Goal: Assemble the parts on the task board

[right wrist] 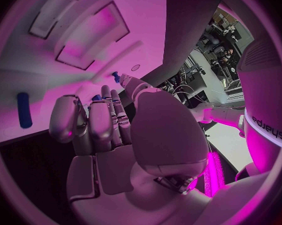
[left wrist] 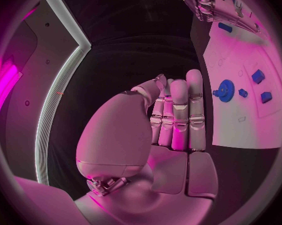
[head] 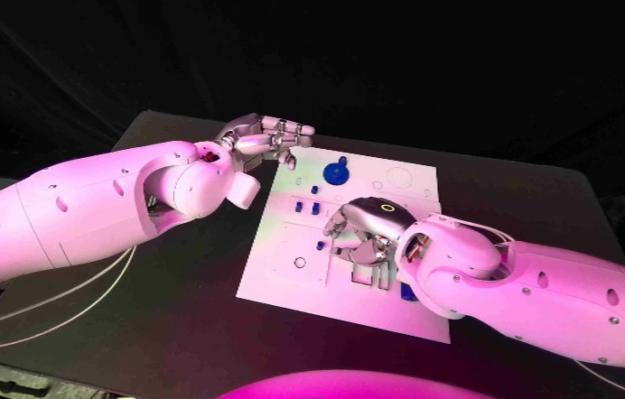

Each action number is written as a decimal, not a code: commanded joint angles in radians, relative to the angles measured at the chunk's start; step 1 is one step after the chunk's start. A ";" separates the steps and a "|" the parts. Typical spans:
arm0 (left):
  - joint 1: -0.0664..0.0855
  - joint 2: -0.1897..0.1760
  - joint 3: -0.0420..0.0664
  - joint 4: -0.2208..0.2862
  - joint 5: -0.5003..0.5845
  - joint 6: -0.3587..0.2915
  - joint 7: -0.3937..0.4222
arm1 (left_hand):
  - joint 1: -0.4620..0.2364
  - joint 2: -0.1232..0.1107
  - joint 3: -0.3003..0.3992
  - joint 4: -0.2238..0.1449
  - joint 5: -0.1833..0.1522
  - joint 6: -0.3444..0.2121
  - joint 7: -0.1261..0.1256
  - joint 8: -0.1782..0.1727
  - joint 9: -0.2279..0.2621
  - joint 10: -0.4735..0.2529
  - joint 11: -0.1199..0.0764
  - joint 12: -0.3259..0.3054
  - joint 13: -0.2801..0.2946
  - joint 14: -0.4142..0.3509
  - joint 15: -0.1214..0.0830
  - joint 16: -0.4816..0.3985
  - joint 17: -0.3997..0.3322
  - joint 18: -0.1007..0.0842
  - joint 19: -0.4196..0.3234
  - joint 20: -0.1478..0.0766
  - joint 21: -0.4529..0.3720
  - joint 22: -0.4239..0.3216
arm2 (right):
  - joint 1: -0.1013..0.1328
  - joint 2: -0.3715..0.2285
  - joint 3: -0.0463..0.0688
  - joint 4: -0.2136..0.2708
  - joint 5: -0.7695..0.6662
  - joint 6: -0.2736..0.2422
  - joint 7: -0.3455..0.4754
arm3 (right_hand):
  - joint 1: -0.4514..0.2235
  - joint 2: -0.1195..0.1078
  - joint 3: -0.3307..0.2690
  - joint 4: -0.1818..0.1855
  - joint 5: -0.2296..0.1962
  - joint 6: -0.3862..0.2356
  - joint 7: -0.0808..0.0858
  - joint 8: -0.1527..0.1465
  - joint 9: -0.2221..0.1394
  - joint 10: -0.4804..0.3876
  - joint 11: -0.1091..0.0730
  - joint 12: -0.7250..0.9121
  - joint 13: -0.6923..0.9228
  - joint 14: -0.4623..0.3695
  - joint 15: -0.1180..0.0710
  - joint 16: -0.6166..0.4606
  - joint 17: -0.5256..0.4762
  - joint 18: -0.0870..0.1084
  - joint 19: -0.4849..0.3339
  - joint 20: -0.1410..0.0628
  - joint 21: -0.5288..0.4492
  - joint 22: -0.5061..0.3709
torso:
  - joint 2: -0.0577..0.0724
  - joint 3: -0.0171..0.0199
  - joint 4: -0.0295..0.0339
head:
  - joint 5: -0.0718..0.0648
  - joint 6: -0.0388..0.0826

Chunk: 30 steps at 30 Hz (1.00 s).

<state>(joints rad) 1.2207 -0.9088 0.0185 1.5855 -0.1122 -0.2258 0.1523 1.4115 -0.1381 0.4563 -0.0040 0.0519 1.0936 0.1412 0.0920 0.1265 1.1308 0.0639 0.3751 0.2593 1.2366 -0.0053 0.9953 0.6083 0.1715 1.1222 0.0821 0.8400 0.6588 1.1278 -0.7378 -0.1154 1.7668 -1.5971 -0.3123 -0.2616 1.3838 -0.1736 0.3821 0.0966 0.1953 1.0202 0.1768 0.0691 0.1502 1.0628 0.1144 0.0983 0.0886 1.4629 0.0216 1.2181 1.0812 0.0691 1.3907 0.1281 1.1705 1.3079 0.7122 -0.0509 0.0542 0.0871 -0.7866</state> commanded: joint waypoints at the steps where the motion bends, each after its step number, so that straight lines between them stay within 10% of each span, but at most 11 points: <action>1: 0.001 -0.001 0.001 0.002 0.005 0.010 -0.003 | 0.002 0.010 -0.005 -0.002 -0.001 -0.002 0.004 -0.002 -0.001 -0.007 0.003 0.001 0.002 -0.008 -0.001 -0.003 -0.002 0.013 0.006 0.000 -0.004 -0.001 | 0.035 -0.054 0.005 0.033 0.030 0.008 -0.013 | -0.003 0.004 -0.008 -0.001 0.004 0.008 -0.006 0.003 -0.002 0.003 -0.005 0.010 0.002 0.005 0.000 0.002 0.005 0.011 0.009 -0.004 0.018 0.101 | 0.000 -0.0006 -0.0016 | -0.015 0.006; 11: 0.001 -0.005 0.001 0.005 0.006 0.009 0.003 | 0.002 0.010 -0.005 -0.002 -0.001 -0.002 0.004 -0.002 -0.001 -0.007 0.003 0.001 0.002 -0.008 -0.001 -0.003 -0.002 0.013 0.006 0.000 -0.004 -0.001 | 0.108 -0.158 0.007 -0.006 0.018 0.100 -0.023 | -0.025 -0.016 -0.072 0.001 0.014 -0.009 -0.026 -0.004 -0.013 -0.027 -0.015 0.027 -0.002 0.017 -0.008 0.023 0.029 0.007 0.023 -0.012 0.033 0.109 | -0.005 -0.0014 -0.0128 | -0.041 0.026; 30: 0.001 -0.003 0.000 0.002 0.006 0.020 -0.002 | 0.002 0.011 -0.005 -0.002 -0.001 -0.002 0.003 -0.002 -0.001 -0.008 0.003 0.002 0.002 -0.008 -0.001 -0.003 -0.001 0.013 0.006 0.000 -0.004 -0.001 | 0.095 -0.136 -0.003 -0.073 -0.011 0.165 -0.024 | -0.008 0.009 -0.141 0.016 0.012 -0.007 -0.039 0.002 -0.020 -0.039 -0.019 0.066 0.001 0.018 -0.011 0.022 0.026 0.007 0.025 -0.014 0.025 0.108 | -0.003 -0.0022 -0.0110 | -0.044 0.027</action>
<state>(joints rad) 1.2207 -0.9134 0.0177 1.5862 -0.1112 -0.2245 0.1481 1.4115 -0.1381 0.4563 -0.0041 0.0519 1.0936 0.1412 0.0920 0.1267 1.1273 0.0674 0.3751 0.2600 1.2366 -0.0053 0.9953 0.6076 0.1714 1.1222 0.0821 0.8401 0.6590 1.2249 -0.8764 -0.1179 1.6949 -1.5978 -0.1875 -0.2845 1.3740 -0.1735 0.2453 0.1119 0.2070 1.0093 0.1406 0.0690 0.1313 1.0182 0.0984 0.1610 0.0888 1.4666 0.0177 1.2376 1.1089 0.0692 1.4118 0.1186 1.1935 1.3075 0.7087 -0.0526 0.0451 0.0408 -0.7580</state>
